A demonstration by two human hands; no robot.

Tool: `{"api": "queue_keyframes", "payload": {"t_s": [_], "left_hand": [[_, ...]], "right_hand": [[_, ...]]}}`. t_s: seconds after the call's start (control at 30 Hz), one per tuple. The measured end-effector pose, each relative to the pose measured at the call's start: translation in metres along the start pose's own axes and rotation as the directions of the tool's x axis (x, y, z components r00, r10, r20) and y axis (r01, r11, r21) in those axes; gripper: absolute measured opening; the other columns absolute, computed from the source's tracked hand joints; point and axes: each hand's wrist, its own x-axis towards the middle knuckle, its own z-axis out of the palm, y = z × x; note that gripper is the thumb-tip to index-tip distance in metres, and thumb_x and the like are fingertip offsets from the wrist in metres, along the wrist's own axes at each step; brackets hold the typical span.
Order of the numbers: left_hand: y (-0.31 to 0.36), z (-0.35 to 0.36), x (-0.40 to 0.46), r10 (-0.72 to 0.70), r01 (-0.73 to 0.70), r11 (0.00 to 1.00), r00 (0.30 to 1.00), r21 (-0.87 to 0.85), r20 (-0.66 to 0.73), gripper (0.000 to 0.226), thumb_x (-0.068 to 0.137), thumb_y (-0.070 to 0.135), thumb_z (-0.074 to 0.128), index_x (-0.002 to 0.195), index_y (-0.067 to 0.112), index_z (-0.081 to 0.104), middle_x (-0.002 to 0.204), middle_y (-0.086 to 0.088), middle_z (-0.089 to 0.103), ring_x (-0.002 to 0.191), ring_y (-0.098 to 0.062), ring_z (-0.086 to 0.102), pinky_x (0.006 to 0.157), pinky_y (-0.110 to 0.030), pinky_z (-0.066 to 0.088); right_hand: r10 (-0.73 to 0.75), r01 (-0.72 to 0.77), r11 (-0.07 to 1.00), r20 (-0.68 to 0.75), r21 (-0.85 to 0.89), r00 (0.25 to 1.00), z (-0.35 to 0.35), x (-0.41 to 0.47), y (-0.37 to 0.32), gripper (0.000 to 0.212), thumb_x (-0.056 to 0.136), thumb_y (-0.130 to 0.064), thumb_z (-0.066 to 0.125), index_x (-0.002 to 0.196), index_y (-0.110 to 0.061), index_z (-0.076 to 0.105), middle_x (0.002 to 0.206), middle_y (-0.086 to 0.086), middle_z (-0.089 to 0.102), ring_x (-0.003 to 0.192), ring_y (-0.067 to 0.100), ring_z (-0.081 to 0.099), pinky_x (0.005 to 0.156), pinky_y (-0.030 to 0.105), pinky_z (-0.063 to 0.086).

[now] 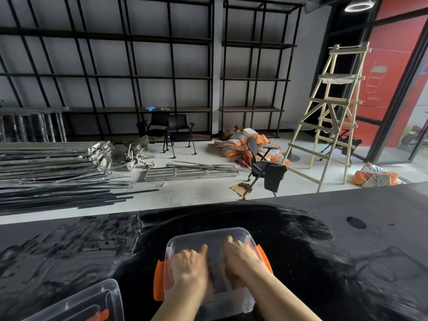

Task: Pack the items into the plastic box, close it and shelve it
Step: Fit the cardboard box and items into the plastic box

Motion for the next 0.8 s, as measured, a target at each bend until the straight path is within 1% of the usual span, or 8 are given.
{"api": "queue_keyframes", "payload": {"t_s": [0.13,0.23,0.3,0.37,0.47,0.57,0.7,0.8], "left_hand": [[0.001,0.004,-0.003,-0.009,0.004,0.998,0.997,-0.068,-0.08,0.063,0.084,0.031,0.061,0.142,0.016,0.041,0.121,0.001,0.065,0.105,-0.02,0.065,0.084,-0.033,0.051],[-0.002,-0.003,-0.006,-0.079,0.047,0.975,0.987,-0.219,-0.138,0.072,0.077,0.047,0.066,0.138,0.017,0.042,0.113,0.001,0.068,0.104,-0.02,0.065,0.083,-0.031,0.048],[-0.01,-0.012,-0.006,-0.14,0.087,0.923,0.983,-0.376,-0.116,0.084,0.068,0.054,0.07,0.138,0.019,0.039,0.115,0.002,0.066,0.109,-0.022,0.062,0.083,-0.032,0.049],[-0.021,-0.023,-0.005,-0.142,0.055,0.845,0.982,-0.532,-0.124,0.067,0.063,0.049,0.072,0.118,0.023,0.045,0.105,0.004,0.063,0.097,-0.02,0.063,0.073,-0.031,0.053],[-0.037,-0.033,-0.003,-0.147,-0.053,0.589,0.974,-0.806,-0.171,0.038,0.068,0.035,0.072,0.095,0.025,0.047,0.094,0.006,0.063,0.083,-0.015,0.065,0.072,-0.035,0.056],[-0.043,-0.034,-0.004,-0.264,-0.192,0.253,0.929,-0.948,-0.259,0.017,0.081,0.011,0.066,0.092,0.021,0.058,0.094,0.001,0.068,0.09,-0.02,0.067,0.084,-0.046,0.055],[-0.034,-0.036,-0.012,-0.295,-0.226,-0.064,0.935,-0.972,-0.197,0.019,0.093,0.005,0.05,0.1,0.023,0.054,0.101,-0.008,0.068,0.094,-0.027,0.066,0.087,-0.057,0.053],[-0.022,-0.038,-0.02,-0.302,-0.282,-0.133,0.925,-0.95,-0.232,0.025,0.1,0.011,0.048,0.116,0.026,0.036,0.109,0.0,0.067,0.095,-0.019,0.068,0.084,-0.046,0.057]], "right_hand": [[-0.06,0.056,0.997,-0.057,-0.054,0.997,-0.037,-0.015,-0.003,0.061,0.085,-0.012,0.07,0.138,-0.006,0.041,0.127,0.016,0.062,0.116,0.036,0.061,0.083,0.042,0.051],[-0.092,0.093,0.996,-0.065,0.017,0.994,-0.066,-0.023,-0.001,0.048,0.08,-0.01,0.072,0.124,-0.008,0.052,0.115,0.013,0.064,0.099,0.03,0.064,0.071,0.037,0.049],[-0.133,0.144,0.981,-0.096,0.127,0.986,-0.079,-0.024,0.002,0.035,0.082,-0.009,0.066,0.116,-0.01,0.06,0.107,0.01,0.067,0.091,0.027,0.064,0.066,0.033,0.048],[-0.17,0.203,0.913,-0.122,0.354,0.978,-0.083,-0.024,0.007,0.024,0.085,-0.007,0.06,0.109,-0.007,0.064,0.098,0.008,0.068,0.089,0.025,0.065,0.067,0.033,0.05],[-0.147,0.187,0.627,-0.121,0.756,0.982,-0.073,-0.027,0.008,0.026,0.089,-0.001,0.053,0.11,-0.007,0.067,0.103,0.015,0.076,0.097,0.03,0.073,0.085,0.044,0.06],[-0.077,0.115,0.35,-0.094,0.93,0.993,-0.055,-0.025,0.001,0.025,0.092,-0.002,0.048,0.106,-0.005,0.069,0.096,0.018,0.077,0.088,0.032,0.074,0.089,0.055,0.059],[0.001,0.11,0.308,-0.116,0.945,0.993,-0.036,-0.024,-0.021,0.025,0.093,-0.005,0.048,0.106,-0.009,0.068,0.106,0.023,0.075,0.103,0.04,0.071,0.093,0.055,0.058],[-0.001,0.145,0.307,-0.152,0.941,0.988,-0.027,-0.027,-0.032,0.025,0.093,-0.005,0.049,0.11,-0.014,0.064,0.107,0.02,0.073,0.104,0.036,0.07,0.094,0.053,0.057]]}}
